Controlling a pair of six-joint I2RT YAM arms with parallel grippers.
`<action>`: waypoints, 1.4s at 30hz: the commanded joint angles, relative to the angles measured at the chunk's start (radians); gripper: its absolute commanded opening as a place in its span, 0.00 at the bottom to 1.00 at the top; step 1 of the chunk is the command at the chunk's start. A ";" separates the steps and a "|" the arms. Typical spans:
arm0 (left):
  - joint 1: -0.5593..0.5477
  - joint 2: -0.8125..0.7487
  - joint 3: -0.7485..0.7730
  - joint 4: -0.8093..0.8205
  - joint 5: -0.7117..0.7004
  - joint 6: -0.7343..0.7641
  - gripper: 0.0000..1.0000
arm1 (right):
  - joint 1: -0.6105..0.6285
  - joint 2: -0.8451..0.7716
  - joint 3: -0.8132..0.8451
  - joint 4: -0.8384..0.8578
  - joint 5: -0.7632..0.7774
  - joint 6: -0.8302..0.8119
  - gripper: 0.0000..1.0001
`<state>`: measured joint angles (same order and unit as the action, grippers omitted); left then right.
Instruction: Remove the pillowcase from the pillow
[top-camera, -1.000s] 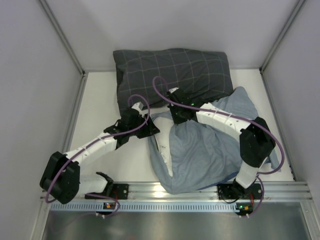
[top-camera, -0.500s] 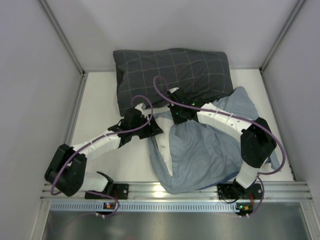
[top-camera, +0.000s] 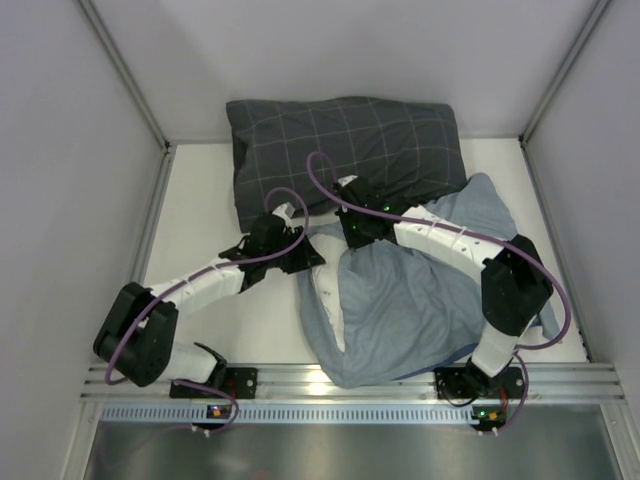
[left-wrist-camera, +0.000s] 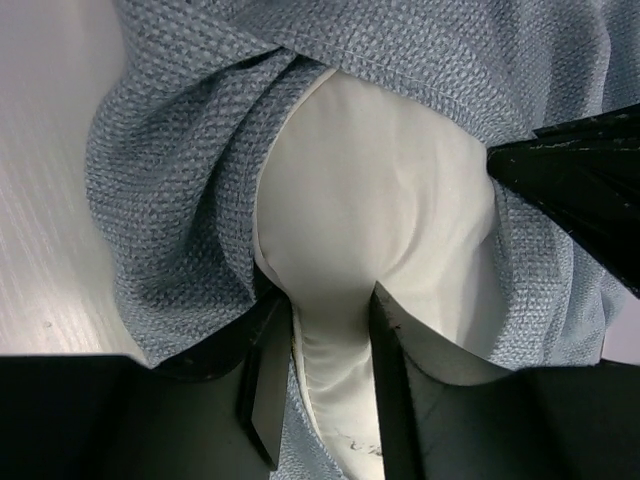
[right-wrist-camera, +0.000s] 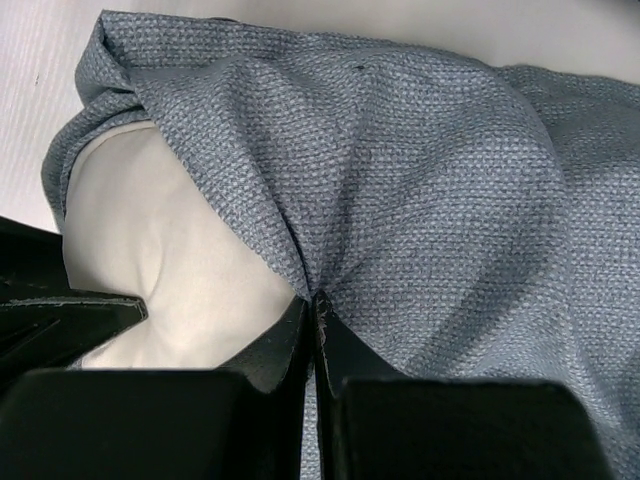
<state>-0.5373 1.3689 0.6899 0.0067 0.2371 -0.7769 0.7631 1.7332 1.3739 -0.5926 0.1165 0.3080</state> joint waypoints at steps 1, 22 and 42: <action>-0.001 0.027 0.063 0.068 -0.018 0.011 0.38 | -0.010 -0.020 0.017 0.010 -0.021 0.006 0.00; -0.001 -0.018 0.071 0.081 -0.010 -0.033 0.29 | -0.010 -0.015 0.014 0.010 -0.023 0.005 0.00; -0.026 -0.025 0.105 0.055 0.005 -0.065 0.40 | -0.010 -0.018 0.011 0.008 -0.032 0.003 0.00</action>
<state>-0.5468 1.3975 0.7444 0.0109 0.2375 -0.8234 0.7628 1.7332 1.3739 -0.5934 0.1051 0.3080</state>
